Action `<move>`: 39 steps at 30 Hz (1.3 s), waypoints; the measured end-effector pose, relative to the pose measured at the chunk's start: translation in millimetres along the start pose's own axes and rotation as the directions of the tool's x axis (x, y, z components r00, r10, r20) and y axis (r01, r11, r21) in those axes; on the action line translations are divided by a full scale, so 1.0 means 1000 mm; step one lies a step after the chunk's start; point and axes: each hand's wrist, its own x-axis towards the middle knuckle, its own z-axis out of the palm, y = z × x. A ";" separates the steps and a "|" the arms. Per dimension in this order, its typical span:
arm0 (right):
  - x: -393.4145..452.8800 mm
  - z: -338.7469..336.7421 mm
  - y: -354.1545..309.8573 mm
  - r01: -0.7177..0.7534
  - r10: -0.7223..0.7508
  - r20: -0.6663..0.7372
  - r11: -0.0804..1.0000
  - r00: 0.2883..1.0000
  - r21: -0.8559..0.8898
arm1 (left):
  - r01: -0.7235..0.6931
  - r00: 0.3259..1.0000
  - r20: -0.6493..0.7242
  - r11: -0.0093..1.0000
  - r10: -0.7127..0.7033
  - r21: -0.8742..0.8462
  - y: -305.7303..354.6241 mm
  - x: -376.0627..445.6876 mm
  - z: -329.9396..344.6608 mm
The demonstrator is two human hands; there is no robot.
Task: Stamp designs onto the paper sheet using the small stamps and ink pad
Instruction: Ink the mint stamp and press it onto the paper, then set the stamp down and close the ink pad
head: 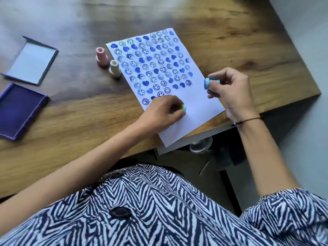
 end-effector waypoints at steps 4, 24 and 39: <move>-0.029 0.012 -0.001 -0.046 0.033 0.070 0.981 0.997 0.191 | 0.127 0.992 0.031 0.908 -0.125 -0.400 0.001 0.000 -0.006; -0.069 0.087 -0.019 0.059 -0.094 0.164 0.976 0.982 0.211 | 0.073 0.977 -0.160 0.922 -0.143 -0.381 -0.008 -0.038 -0.052; -0.041 0.166 -0.053 0.746 -0.486 0.568 0.480 0.664 -0.462 | 0.343 0.718 -0.664 0.936 -0.208 0.076 -0.027 -0.068 -0.136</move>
